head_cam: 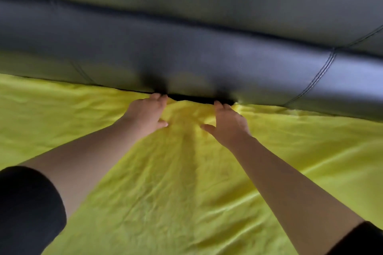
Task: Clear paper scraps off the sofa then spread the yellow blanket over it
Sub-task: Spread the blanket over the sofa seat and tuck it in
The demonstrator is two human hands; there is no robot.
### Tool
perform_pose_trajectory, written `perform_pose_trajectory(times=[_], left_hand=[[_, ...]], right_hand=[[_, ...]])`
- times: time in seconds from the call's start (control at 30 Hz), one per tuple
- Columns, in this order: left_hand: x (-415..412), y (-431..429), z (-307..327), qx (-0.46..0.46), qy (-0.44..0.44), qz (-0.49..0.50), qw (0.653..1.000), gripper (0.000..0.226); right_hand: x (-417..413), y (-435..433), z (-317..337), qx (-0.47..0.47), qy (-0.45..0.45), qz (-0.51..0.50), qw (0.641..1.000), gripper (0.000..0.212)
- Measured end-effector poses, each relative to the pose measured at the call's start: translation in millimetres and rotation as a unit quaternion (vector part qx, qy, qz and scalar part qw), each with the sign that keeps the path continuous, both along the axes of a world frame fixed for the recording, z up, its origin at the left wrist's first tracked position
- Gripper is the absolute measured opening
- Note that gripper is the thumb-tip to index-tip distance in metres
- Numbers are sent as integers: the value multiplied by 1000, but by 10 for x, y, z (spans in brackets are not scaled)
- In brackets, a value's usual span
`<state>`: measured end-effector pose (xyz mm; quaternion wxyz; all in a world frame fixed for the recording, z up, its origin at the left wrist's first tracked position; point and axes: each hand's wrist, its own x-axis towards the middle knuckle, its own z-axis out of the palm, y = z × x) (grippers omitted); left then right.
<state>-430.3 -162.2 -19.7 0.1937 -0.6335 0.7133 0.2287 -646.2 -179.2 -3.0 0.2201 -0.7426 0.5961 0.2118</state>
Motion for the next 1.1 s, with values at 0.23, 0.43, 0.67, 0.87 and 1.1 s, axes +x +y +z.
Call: perform_pose_trajectory(times=[0.23,0.43,0.67,0.87,1.1], left_hand=[[129,-55,121,-38,9,-2,999,40],[209,-146,334,-7,16,4,1000,18],[92,-63,250,-76,-73,16,994,22],[-22,167,143,-118,-33,61,991,42],[-275,1138,-59,-223,203,17,953,38]], right_hand=[[-21,-100,112,-28,31,-39,998,39],[-143,-64,262,-70,29,-13,997,32],[-161,-15,61,-135,49,-33,989,25],[-115,386,6,-201,-63,-150,966,60],[-99,1399,-334,-141,-102,-37,984,67]])
